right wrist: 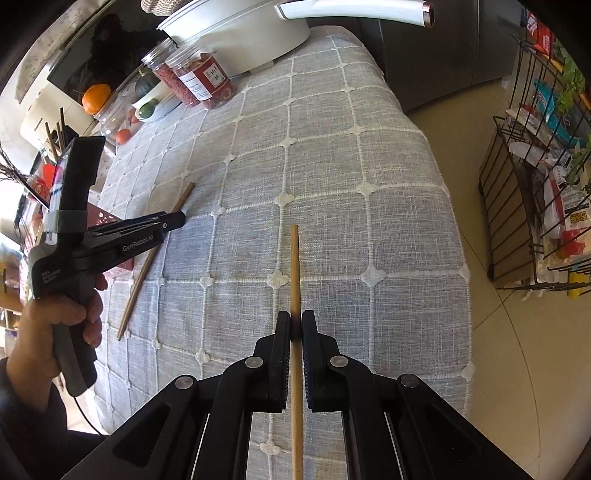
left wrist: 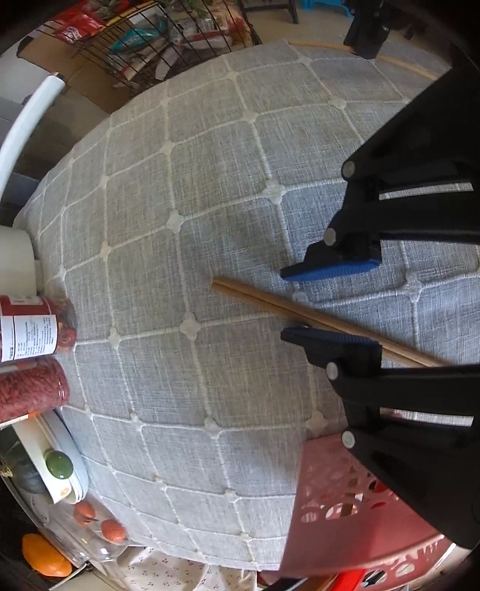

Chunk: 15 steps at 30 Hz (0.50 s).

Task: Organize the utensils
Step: 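Grasp a wooden chopstick with the right tool while the left tool grasps another, then lift both wooden chopsticks over the pink basket and open the left tool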

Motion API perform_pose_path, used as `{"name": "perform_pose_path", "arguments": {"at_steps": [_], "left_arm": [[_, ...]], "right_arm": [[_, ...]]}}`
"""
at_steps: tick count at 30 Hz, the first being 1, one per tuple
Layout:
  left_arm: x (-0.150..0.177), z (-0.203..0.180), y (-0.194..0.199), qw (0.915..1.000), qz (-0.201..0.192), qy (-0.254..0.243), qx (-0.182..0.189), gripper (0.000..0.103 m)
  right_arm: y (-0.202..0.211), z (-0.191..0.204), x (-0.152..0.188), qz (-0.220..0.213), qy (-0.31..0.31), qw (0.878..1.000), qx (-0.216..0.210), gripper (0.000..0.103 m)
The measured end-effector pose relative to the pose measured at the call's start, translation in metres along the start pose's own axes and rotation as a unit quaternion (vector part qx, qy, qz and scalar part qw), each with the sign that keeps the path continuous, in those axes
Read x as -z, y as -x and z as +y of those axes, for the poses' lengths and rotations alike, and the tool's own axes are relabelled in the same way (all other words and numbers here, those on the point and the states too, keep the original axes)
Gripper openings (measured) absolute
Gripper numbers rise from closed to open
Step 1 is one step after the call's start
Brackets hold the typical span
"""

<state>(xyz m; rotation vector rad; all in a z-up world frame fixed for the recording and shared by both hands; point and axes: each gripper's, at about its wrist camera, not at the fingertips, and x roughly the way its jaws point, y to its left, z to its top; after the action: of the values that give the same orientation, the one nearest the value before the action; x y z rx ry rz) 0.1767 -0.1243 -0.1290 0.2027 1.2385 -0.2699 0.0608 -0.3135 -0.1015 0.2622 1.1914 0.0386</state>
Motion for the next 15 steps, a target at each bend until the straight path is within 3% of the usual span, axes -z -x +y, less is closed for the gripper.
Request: {"name": "perform_pose_path", "arguments": {"at_steps": [6,15], "left_arm": [[0.014,-0.006,0.005,0.9996,0.0,-0.017,-0.02,0.011],[0.058,-0.019,0.037,0.9993,-0.024,-0.029,0.001,0.01]], "right_arm": [[0.006,0.007,0.001,-0.007,0.002,1.0,-0.009,0.006],[0.017,0.013,0.009,-0.026,0.004,1.0,0.0,0.006]]}}
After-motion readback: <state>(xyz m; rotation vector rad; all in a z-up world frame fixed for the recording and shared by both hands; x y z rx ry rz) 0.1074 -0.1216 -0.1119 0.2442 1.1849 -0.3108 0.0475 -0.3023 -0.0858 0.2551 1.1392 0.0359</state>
